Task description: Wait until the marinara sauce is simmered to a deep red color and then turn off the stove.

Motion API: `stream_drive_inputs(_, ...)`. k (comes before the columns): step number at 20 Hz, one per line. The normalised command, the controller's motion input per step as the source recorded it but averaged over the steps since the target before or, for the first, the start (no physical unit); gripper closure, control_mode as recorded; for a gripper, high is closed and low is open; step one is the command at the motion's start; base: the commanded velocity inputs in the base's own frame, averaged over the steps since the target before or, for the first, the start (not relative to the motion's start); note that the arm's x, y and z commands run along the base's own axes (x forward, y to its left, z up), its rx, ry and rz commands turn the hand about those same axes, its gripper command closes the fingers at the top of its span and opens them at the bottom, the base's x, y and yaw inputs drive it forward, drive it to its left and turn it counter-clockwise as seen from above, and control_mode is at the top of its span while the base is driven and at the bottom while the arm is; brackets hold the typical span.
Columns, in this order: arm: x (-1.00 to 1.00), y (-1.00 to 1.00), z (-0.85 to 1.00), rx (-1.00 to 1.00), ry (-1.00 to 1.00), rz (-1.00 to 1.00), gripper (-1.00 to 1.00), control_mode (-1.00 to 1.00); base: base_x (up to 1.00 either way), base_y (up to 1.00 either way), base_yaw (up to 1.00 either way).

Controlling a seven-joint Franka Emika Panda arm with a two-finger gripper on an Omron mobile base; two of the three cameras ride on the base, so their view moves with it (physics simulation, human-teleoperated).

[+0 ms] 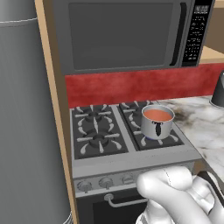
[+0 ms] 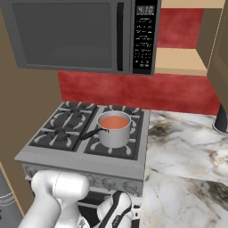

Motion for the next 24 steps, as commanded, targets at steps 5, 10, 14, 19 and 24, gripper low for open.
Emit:
stream_drive_inputs(5,0.02,-0.01,0.1,0.01,0.0,0.0,-1.0,-1.0,0.0,0.0,0.0)
stream_drive_inputs(10,0.0,0.0,0.16,0.0,0.0,0.0,-1.0,-1.0,0.0,0.0,0.0)
stream_drive_inputs(14,0.0,0.0,0.17,0.0,0.0,0.0,-1.0,-1.0,0.0,0.0,0.0)
stream_drive_inputs(19,0.0,0.0,0.04,0.0,0.0,0.0,-1.0,-1.0,0.0,0.0,0.0)
stream_drive_inputs(24,0.02,0.0,0.0,0.0,0.0,0.0,-1.0,-1.0,0.0,0.0,0.0)
